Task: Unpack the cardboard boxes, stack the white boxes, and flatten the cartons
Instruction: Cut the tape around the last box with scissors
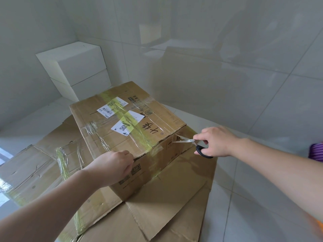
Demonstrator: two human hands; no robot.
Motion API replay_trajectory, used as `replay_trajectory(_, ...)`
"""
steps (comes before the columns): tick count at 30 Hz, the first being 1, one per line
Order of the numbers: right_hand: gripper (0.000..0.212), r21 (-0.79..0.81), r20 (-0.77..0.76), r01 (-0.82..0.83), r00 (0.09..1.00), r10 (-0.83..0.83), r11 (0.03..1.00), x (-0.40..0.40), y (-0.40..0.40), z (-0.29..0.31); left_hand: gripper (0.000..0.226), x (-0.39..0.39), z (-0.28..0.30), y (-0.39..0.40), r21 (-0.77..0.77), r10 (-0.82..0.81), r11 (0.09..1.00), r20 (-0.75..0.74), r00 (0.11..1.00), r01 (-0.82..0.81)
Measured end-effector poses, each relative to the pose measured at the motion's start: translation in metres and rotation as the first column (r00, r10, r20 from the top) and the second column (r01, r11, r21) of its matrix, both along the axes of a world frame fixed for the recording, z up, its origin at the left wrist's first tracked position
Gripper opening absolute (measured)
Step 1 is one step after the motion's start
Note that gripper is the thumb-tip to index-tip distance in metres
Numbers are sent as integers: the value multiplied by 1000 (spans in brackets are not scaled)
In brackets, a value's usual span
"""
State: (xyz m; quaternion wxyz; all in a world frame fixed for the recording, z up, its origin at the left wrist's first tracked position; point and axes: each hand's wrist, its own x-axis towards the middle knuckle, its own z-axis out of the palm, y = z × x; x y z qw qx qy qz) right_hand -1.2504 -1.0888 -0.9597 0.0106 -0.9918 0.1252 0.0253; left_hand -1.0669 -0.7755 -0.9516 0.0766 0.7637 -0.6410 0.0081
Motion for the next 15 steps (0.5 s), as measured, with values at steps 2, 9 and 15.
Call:
replay_trajectory(2, 53, 2, 7, -21, 1000, 21, 1000, 2, 8, -2, 25, -1, 1, 0, 0, -3, 1000, 1, 1000, 3)
replay_trajectory(9, 54, 1, 33, 21, 999, -21, 1000, 12, 8, 2, 24, -2, 4, 0, 9, 3, 1000, 3, 1000, -3)
replay_trajectory(15, 47, 9, 27, 90, 996, -90, 996, -1, -13, 7, 22, -2, 3, 0, 61, 29, 998, -6, 1000, -29)
